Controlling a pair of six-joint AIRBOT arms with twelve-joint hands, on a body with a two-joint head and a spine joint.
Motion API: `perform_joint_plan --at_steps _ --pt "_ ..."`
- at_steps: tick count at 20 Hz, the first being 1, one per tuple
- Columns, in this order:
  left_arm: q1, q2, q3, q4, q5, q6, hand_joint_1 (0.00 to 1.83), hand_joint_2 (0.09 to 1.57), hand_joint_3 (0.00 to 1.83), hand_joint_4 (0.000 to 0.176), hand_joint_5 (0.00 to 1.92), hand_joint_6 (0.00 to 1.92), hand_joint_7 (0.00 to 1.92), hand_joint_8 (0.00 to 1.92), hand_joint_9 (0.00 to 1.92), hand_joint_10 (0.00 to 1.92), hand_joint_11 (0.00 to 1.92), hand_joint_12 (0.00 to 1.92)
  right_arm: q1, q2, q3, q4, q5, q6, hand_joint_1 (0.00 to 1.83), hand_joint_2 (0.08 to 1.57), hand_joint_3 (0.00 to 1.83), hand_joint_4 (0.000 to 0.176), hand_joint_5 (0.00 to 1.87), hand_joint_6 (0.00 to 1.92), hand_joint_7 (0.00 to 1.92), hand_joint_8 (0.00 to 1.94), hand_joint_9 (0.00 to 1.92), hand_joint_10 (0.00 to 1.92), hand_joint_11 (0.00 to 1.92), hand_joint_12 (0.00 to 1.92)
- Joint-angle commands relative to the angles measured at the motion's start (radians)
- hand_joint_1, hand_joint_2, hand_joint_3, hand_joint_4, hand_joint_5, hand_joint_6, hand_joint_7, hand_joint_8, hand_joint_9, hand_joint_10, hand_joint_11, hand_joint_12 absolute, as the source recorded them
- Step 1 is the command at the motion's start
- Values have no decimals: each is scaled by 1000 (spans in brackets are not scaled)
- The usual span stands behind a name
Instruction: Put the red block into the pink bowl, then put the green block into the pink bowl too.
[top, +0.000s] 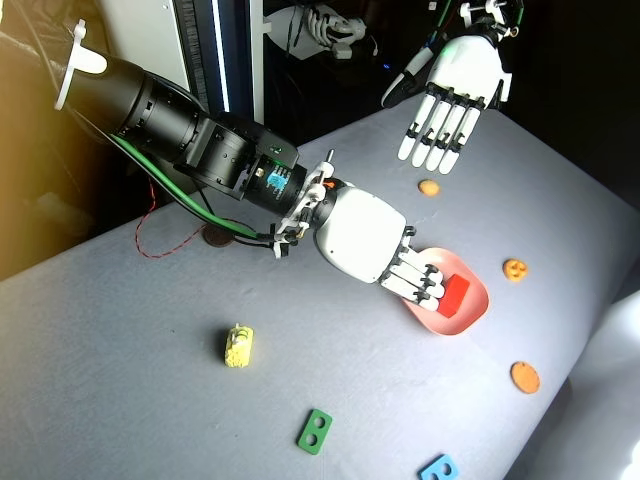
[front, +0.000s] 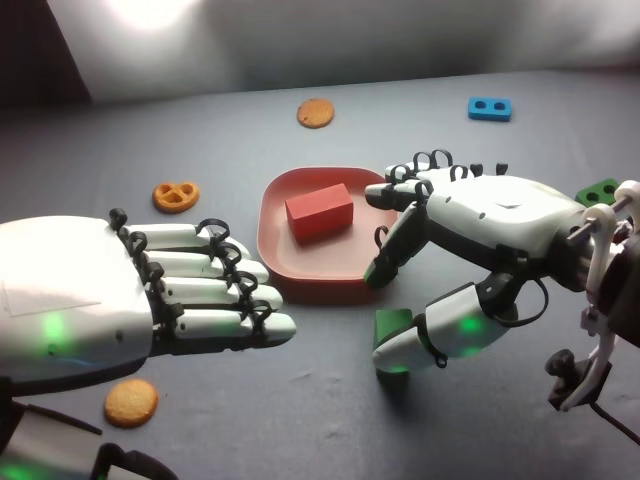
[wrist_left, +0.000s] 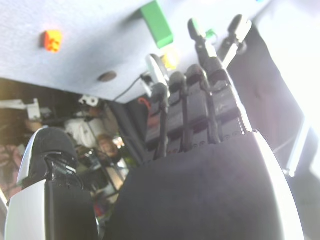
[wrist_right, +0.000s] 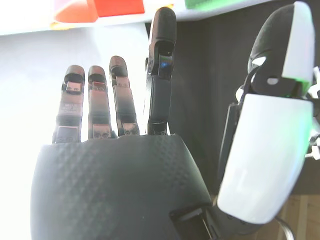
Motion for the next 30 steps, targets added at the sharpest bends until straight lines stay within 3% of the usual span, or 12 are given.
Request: perform_joint_plan --at_steps 1,5,6,10,11,13,14,17,19,21,25,30 --pt "-10 6 -4 -41 -82 -1 285 1126 1 0 160 10 173 14 134 10 0 290 -1 4 1 -29 92 4 831 715 4 65 966 1 216 0 0 0 0 0" --pt "-11 6 -14 -45 -82 -1 251 1129 0 0 181 8 177 6 138 5 0 314 -19 -15 21 -29 95 -9 840 708 0 57 998 12 243 9 0 0 0 0" --pt "-11 6 -16 -46 -82 -1 276 1130 0 0 142 11 136 10 94 11 0 154 -20 -17 25 -29 97 -9 816 712 1 73 983 5 204 2 0 0 0 0" --pt "-11 7 -19 -55 -82 -1 282 1122 0 0 225 11 228 12 171 9 0 245 -21 -29 32 -29 103 -9 838 726 7 62 971 0 177 1 0 0 0 0" --pt "-15 7 -19 -55 -82 -1 304 1118 0 0 209 3 204 3 132 3 0 112 -22 -34 35 -29 104 -9 852 716 2 59 972 1 212 15 0 0 0 0" --pt "-20 6 -19 -58 -81 -1 291 1125 0 0 265 1 268 0 209 2 0 351 -22 -41 38 -29 105 -9 852 714 1 58 984 6 248 26 0 0 0 0" --pt "-24 5 -20 -59 -80 -1 276 1117 0 0 221 0 224 4 171 0 0 284 -23 -42 39 -29 106 -9 847 720 3 52 974 1 250 22 0 0 0 0" --pt "-34 1 -21 -61 -75 -1 298 1119 0 0 199 5 210 6 162 5 0 158 -28 -48 43 -29 106 -12 840 716 1 68 965 4 160 0 0 0 0 0" --pt "-37 -2 -22 -58 -74 -1 242 1129 5 0 169 0 184 0 148 0 0 158 -30 -50 44 -29 107 -13 865 713 0 27 960 2 182 9 0 0 0 0" --pt "-38 -2 -24 -58 -74 -1 257 1122 4 0 196 2 219 2 169 4 0 152 -35 -53 45 -29 112 -15 836 725 2 49 965 3 276 15 0 0 0 0" --pt "-45 -3 -24 -63 -71 -1 228 1125 0 0 226 3 234 7 197 6 8 222 -40 -57 46 -29 120 -21 829 734 5 47 948 0 230 16 0 0 0 0" --pt "-52 -8 -24 -63 -66 -1 280 1130 2 0 172 0 165 1 130 0 0 96 -40 -57 49 -29 123 -21 802 741 7 68 952 1 227 3 0 0 0 0"
